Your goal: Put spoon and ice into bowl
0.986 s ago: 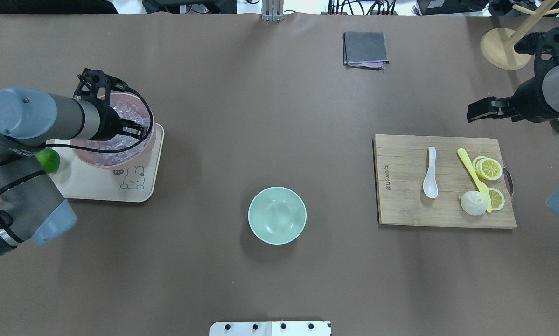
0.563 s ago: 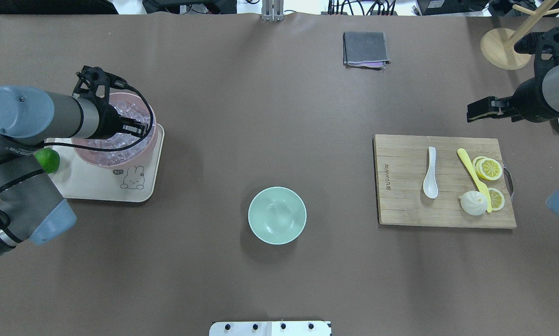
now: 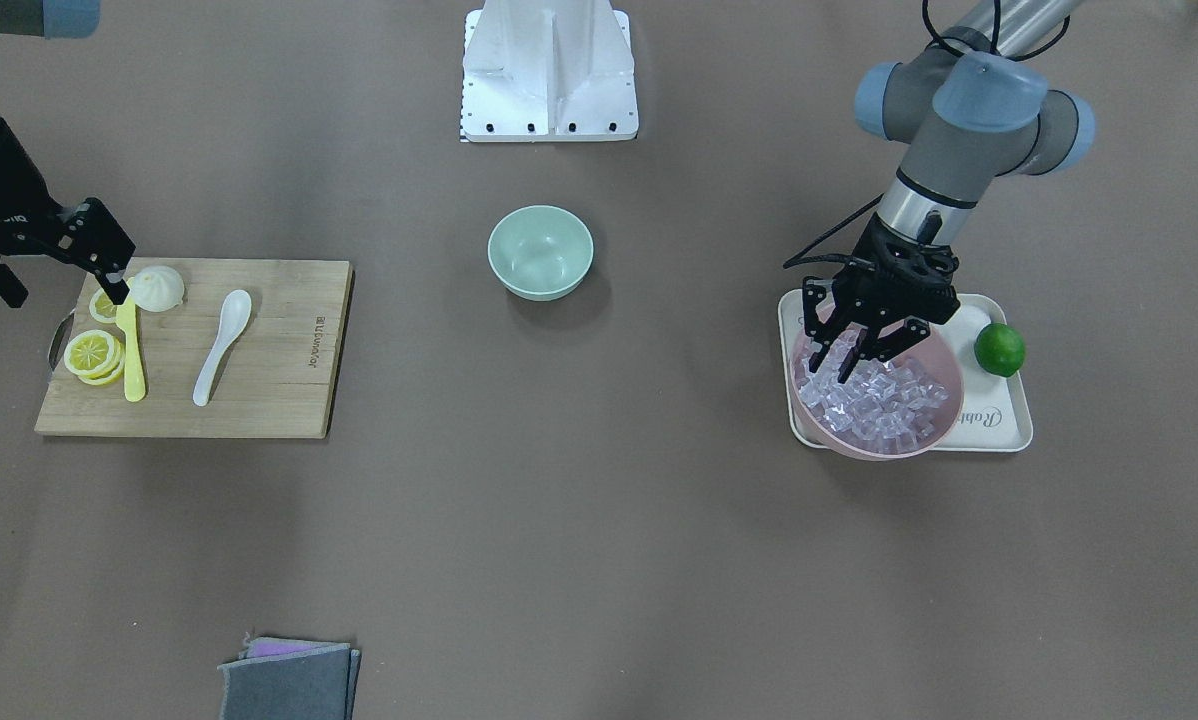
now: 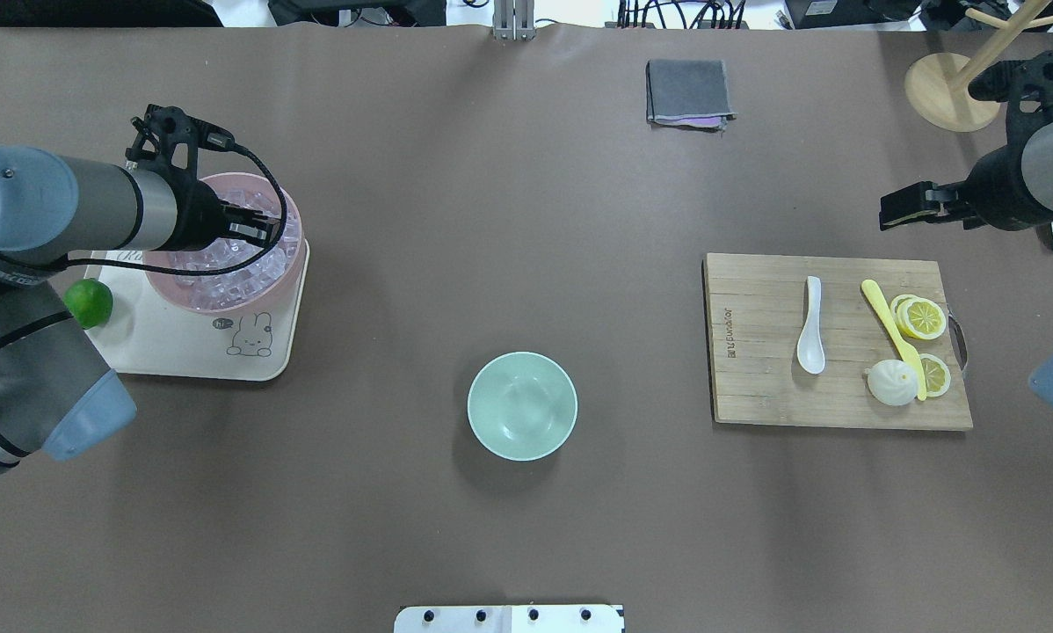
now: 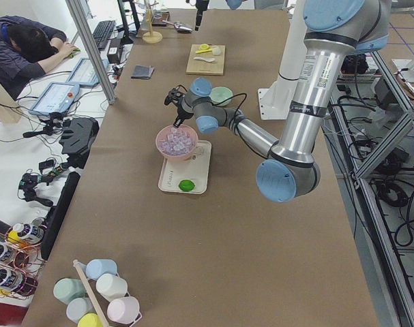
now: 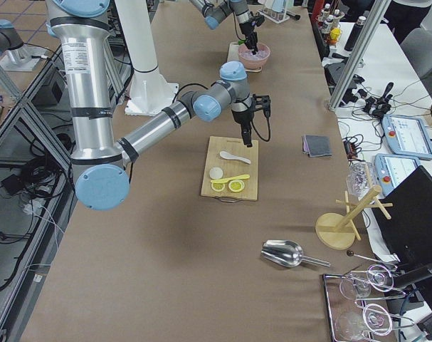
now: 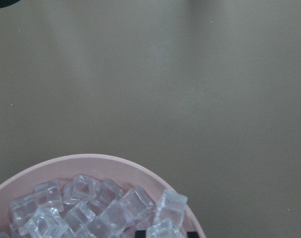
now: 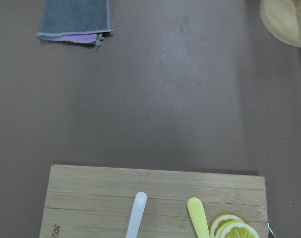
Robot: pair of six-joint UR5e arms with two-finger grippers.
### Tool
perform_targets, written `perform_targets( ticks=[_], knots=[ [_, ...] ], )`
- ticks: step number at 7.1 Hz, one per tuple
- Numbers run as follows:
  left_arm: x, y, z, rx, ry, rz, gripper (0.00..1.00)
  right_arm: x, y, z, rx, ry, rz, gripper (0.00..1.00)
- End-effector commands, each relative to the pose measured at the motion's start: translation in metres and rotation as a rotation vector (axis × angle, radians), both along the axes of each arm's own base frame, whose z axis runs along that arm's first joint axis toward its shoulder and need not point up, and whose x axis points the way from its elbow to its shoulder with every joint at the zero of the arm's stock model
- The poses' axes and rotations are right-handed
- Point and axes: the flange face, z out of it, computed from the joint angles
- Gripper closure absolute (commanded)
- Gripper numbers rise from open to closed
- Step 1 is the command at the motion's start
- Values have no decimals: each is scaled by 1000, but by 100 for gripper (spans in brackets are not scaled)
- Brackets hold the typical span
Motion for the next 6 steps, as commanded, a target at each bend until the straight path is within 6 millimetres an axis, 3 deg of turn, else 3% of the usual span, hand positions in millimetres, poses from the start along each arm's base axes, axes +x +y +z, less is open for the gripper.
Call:
perform_targets(
  ticks=[1, 2, 3, 4, 6],
  knots=[
    [-14, 1, -19, 10, 40, -10, 100, 0, 0, 0, 0, 0, 1, 0],
    [-13, 6, -26, -5, 65, -15, 100, 0, 0, 0, 0, 0, 1, 0],
    [-6, 3, -46, -90, 152, -68, 100, 1, 1, -1, 2, 0, 2, 0],
    [24, 17, -57, -118, 179, -40, 100, 1, 1, 0, 1, 1, 2, 0],
    [101, 71, -90, -187, 255, 19, 100, 1, 1, 2, -1, 4, -2, 0]
  ],
)
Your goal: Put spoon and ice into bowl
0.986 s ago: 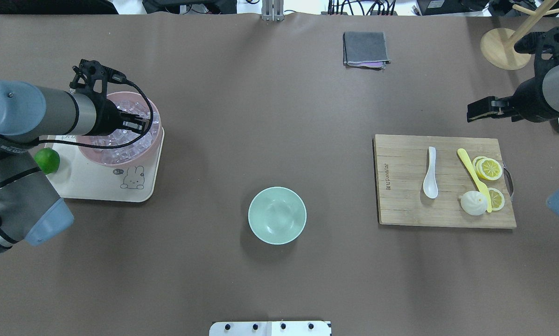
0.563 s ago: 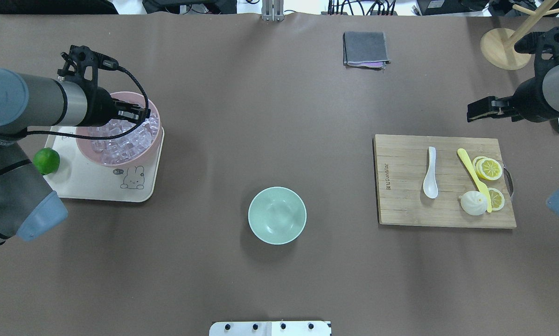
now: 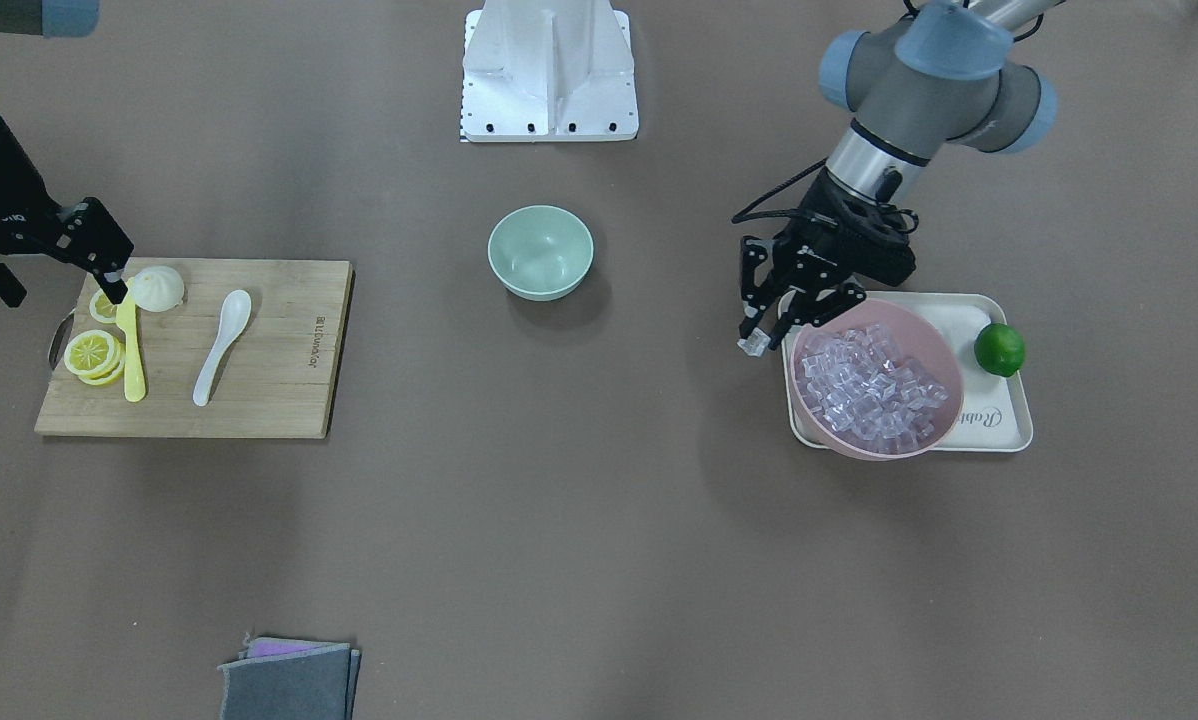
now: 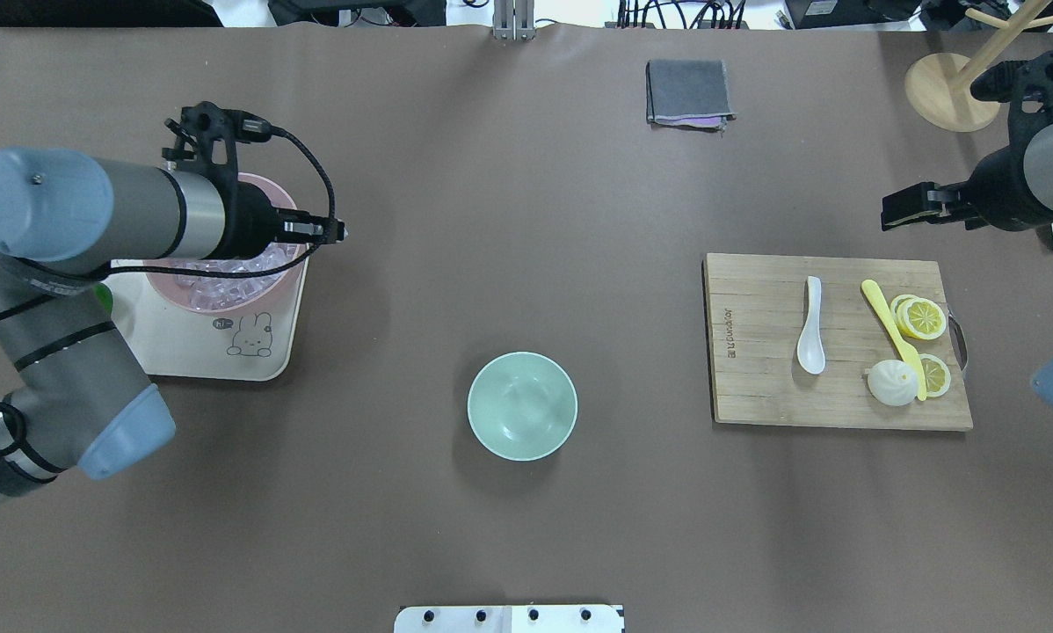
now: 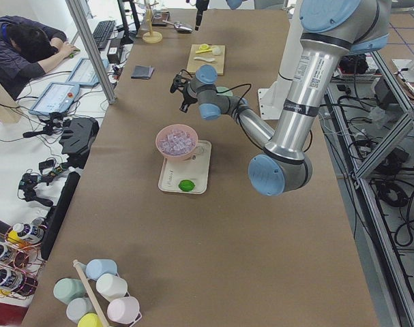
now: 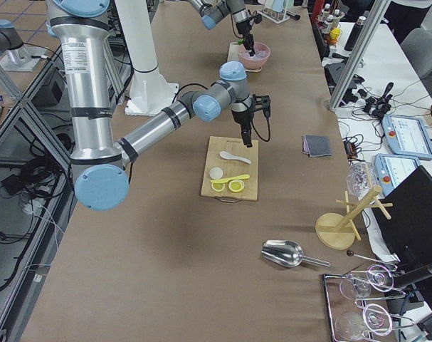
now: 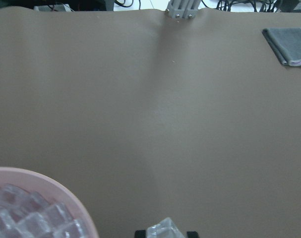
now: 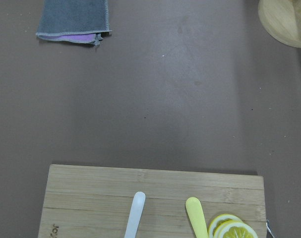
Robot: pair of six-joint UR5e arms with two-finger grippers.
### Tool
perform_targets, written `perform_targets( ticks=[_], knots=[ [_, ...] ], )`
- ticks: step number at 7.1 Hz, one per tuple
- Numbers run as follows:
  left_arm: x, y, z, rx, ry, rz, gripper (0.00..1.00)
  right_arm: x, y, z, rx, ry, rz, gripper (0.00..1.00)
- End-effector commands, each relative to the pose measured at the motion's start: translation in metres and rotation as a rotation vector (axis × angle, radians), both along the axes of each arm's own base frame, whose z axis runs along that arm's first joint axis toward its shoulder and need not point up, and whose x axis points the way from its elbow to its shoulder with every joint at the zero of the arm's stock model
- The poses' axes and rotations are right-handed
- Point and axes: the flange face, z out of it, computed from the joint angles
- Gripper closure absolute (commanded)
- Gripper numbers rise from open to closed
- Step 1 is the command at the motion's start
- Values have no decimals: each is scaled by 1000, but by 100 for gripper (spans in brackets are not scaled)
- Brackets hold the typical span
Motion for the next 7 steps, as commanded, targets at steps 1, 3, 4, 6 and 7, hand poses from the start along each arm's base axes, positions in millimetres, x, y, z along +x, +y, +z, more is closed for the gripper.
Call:
perform_targets(
  ticks=[1, 3, 4, 6, 7],
  knots=[
    [95, 79, -39, -35, 76, 24, 100, -2, -1, 2, -1, 5, -1, 0],
    [139, 138, -58, -66, 123, 29, 100, -10, -2, 5, 2, 25, 5, 2],
    [153, 151, -70, -61, 136, 31, 100, -16, -3, 3, 1, 25, 11, 2],
    [172, 156, -60, -68, 108, 35, 100, -23, -4, 3, 2, 33, 18, 2],
    [179, 162, -57, -61, 99, 22, 97, -24, -4, 4, 2, 34, 17, 1]
  ],
)
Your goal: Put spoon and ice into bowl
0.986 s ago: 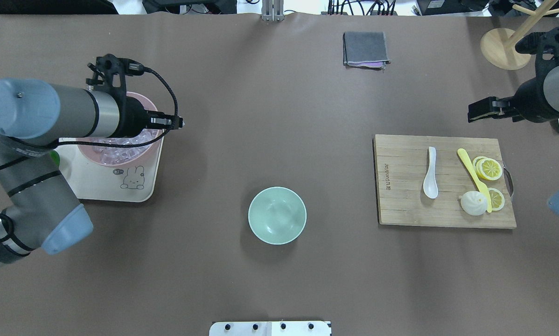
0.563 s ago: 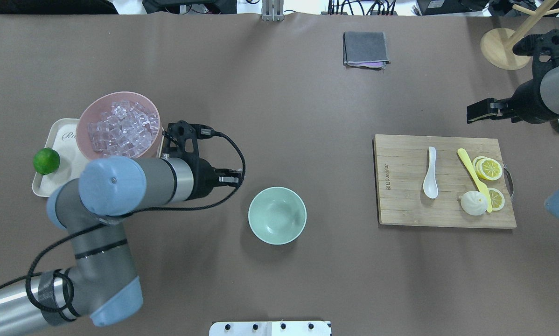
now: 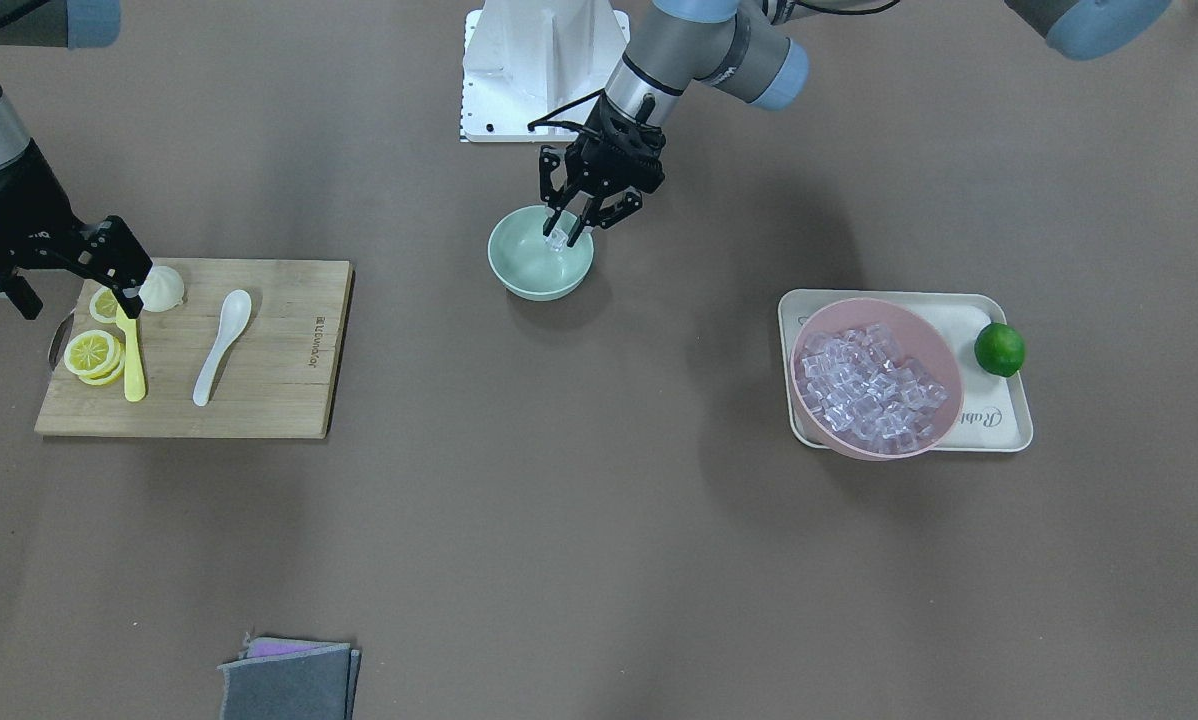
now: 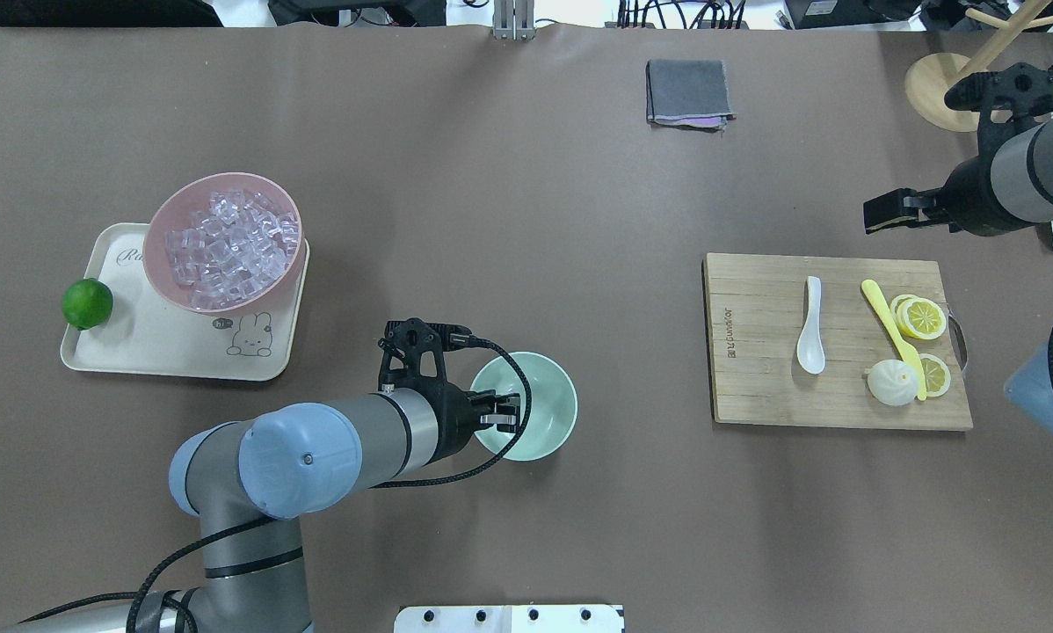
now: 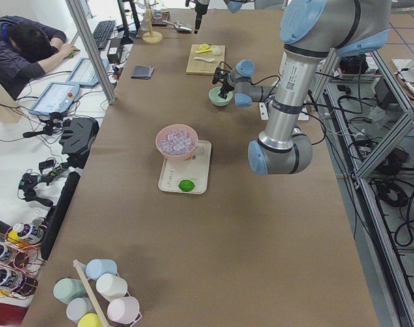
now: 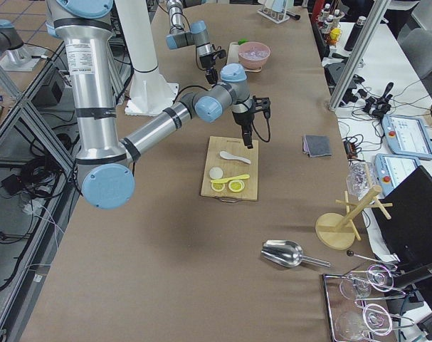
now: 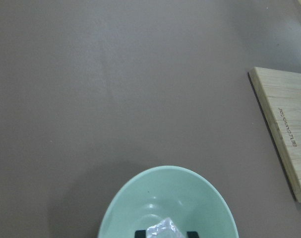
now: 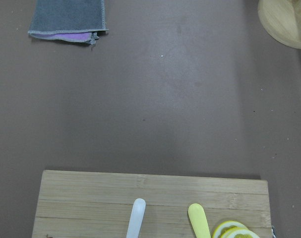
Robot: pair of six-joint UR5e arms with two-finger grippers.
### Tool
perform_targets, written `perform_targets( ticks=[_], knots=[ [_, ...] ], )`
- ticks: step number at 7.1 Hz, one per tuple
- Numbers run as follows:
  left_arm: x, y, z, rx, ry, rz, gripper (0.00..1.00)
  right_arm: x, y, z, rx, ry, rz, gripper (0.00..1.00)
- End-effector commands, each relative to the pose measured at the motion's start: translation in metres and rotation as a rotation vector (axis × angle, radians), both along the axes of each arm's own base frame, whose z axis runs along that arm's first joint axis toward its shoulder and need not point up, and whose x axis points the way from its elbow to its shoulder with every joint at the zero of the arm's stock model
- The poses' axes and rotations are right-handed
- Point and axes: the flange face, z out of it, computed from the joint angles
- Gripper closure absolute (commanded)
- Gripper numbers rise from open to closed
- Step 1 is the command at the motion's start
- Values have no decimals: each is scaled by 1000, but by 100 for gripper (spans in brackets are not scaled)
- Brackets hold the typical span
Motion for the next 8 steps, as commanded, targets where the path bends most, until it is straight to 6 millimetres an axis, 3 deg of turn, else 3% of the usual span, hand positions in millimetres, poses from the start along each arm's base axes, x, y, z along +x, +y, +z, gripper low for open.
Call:
perform_targets(
  ticks=[1, 2, 4, 6, 7, 8],
  knots=[
    [16, 18, 3, 15, -11, -23, 64, -3, 1, -1, 3, 2, -2, 1],
    [18, 18, 6, 16, -19, -31, 5, -4, 1, 0, 3, 4, -5, 1],
    [6, 15, -8, 38, 1, -84, 2, -4, 1, -1, 3, 2, -4, 1],
    [-34, 7, -39, 47, 8, -100, 2, -7, 2, 0, 2, 3, -8, 1],
    [-63, -20, -44, 6, -52, -75, 2, -11, 1, 6, -13, 9, -7, 2],
    [-98, -60, -38, -55, -104, -34, 2, -19, -1, 3, -14, 10, 7, 3]
  ],
)
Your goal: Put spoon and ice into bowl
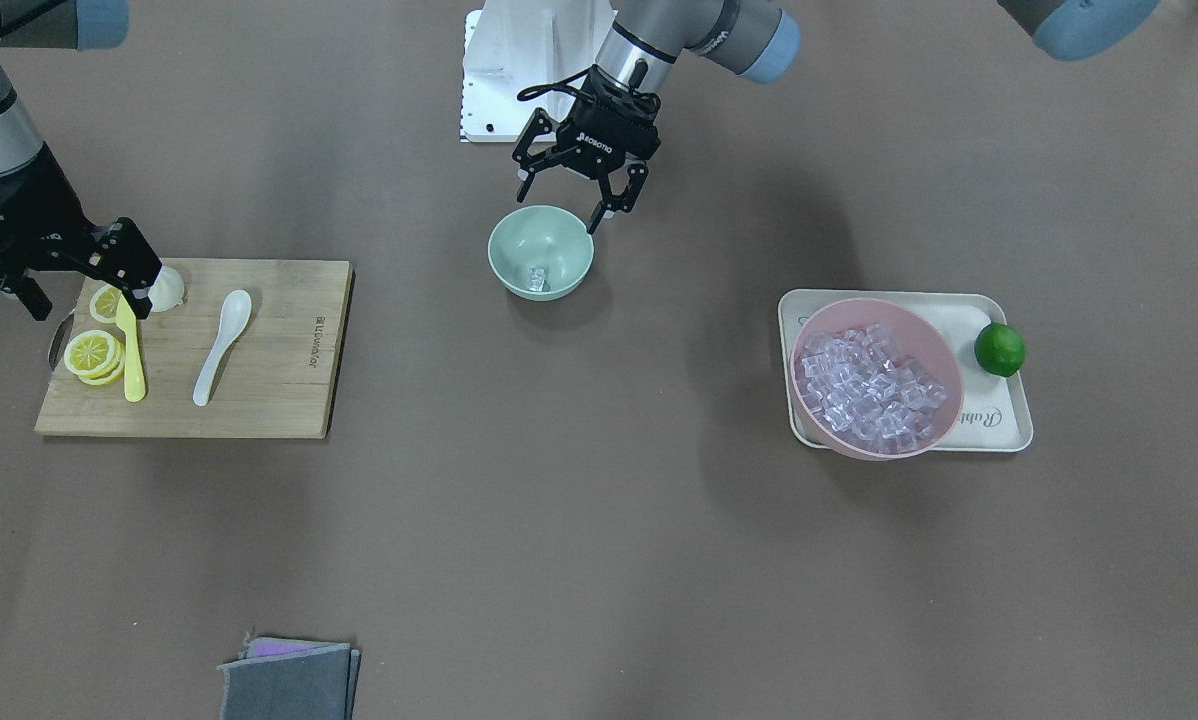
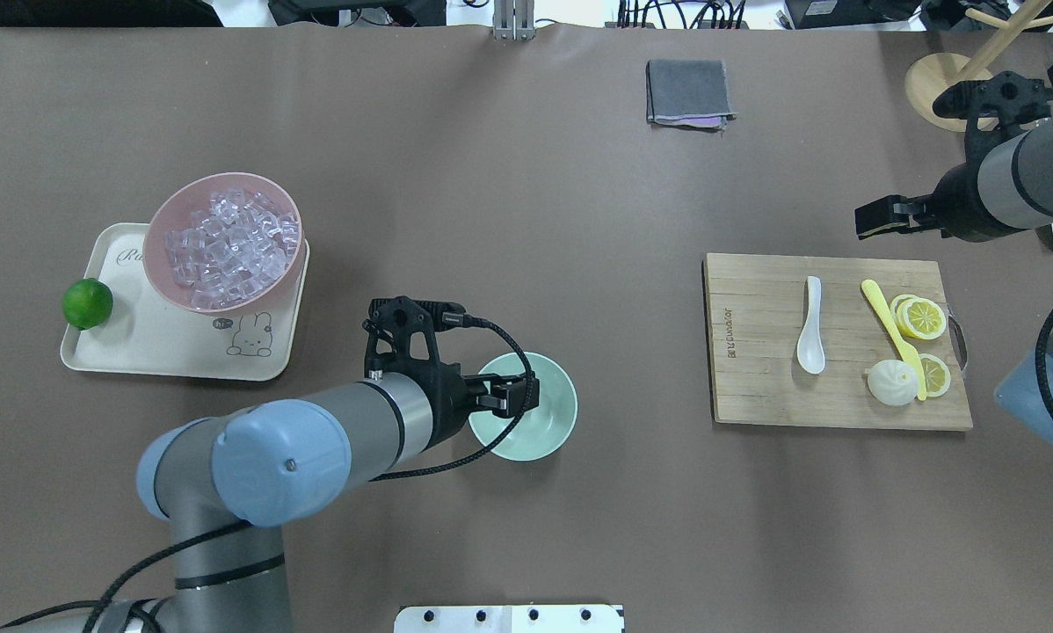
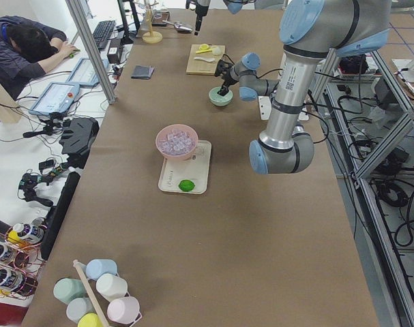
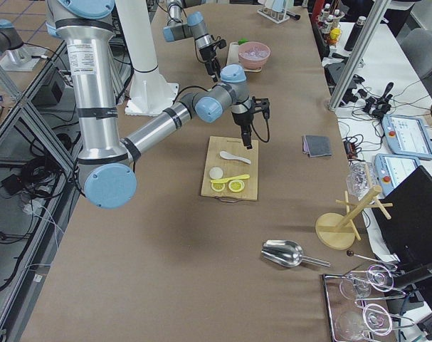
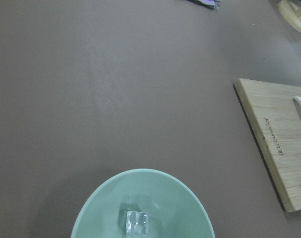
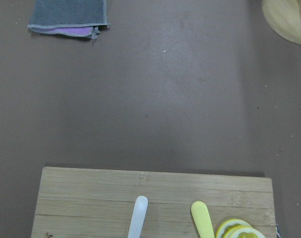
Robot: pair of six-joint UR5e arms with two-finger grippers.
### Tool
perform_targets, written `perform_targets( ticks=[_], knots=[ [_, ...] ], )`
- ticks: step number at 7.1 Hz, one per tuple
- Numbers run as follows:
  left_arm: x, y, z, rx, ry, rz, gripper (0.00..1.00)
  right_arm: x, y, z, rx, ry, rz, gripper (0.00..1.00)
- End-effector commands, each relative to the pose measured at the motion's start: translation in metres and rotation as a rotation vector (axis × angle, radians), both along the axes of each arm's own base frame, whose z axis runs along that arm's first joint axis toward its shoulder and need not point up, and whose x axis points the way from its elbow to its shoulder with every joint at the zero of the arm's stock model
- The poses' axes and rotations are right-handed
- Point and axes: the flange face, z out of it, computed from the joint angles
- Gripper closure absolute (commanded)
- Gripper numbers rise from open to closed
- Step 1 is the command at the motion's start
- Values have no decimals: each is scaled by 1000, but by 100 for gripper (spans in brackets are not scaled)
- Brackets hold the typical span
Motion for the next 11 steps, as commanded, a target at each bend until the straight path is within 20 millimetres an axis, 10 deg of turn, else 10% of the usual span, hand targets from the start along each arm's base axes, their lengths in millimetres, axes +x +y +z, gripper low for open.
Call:
perform_targets(
  ticks=[1, 4, 7, 8, 11],
  knots=[
    [-84, -84, 9, -45, -138, 76, 2, -16, 2, 0, -10, 9, 20, 2],
    [-252, -191, 67, 14, -413, 227, 2, -48, 0, 7, -2, -7, 31, 4],
    [-478, -233, 230, 35, -571, 263, 2, -99, 3, 57, -10, -69, 157, 6],
    [-517, -240, 257, 68, -607, 286, 2, -108, 13, 67, -31, -73, 192, 7],
    [-529, -234, 271, 65, -616, 292, 2, -104, 50, 111, -45, -79, 249, 13]
  ],
)
